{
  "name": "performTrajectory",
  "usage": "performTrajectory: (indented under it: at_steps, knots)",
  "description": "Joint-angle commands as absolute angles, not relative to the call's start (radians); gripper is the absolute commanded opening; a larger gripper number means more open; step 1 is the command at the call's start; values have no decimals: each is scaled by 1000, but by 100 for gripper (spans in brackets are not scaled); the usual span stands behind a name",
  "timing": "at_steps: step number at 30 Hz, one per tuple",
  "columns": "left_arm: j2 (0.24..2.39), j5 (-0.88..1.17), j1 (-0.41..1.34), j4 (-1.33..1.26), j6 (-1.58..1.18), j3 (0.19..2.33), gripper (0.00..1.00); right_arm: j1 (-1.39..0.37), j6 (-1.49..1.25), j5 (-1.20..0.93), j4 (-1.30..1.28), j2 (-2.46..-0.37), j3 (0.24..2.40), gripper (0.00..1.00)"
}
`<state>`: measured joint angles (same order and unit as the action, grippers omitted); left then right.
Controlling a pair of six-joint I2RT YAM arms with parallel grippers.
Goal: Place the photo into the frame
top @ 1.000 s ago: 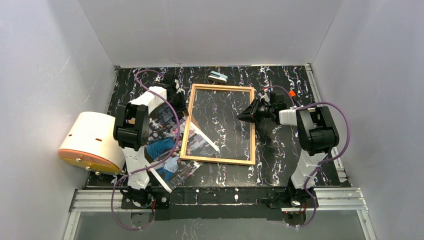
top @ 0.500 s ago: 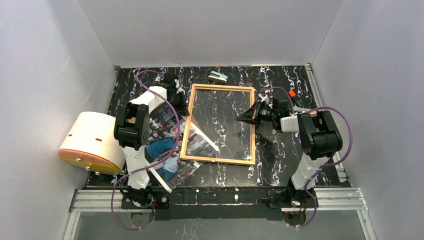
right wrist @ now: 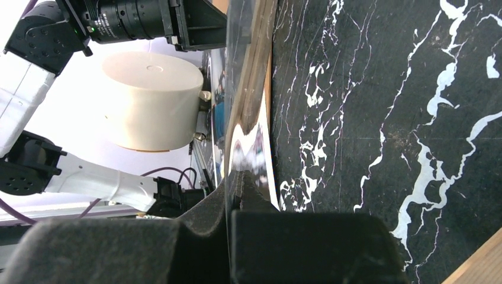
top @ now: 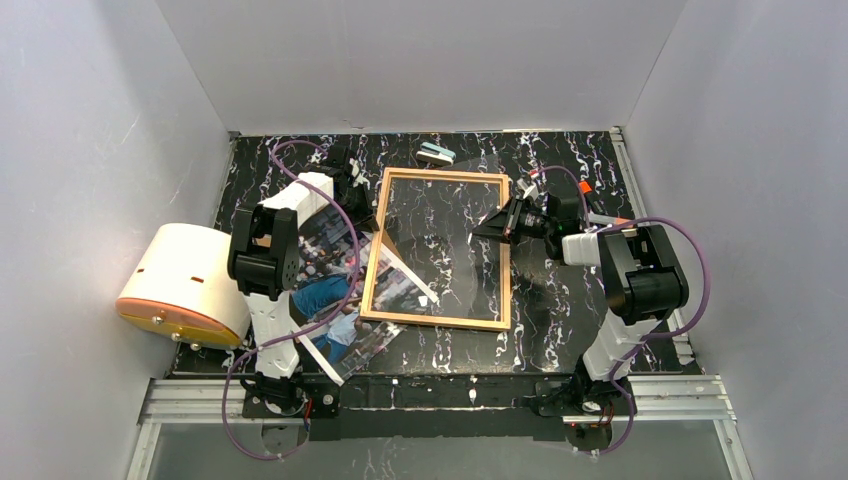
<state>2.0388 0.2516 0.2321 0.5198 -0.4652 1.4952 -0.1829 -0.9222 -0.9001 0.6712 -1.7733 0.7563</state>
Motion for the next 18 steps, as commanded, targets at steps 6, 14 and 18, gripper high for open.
performTrajectory:
  at_steps: [6,14,18]
  knots:
    - [2068,235,235,548,-454,1485,20,-182,-957,-873,793,-1764,760,1]
    - [2066,236,235,549,-454,1486,19,-183,-983,-867,834,-1789,760,1]
    - [2066,236,236,548,-454,1486,19,-183,-970,-875,833,-1798,769,1]
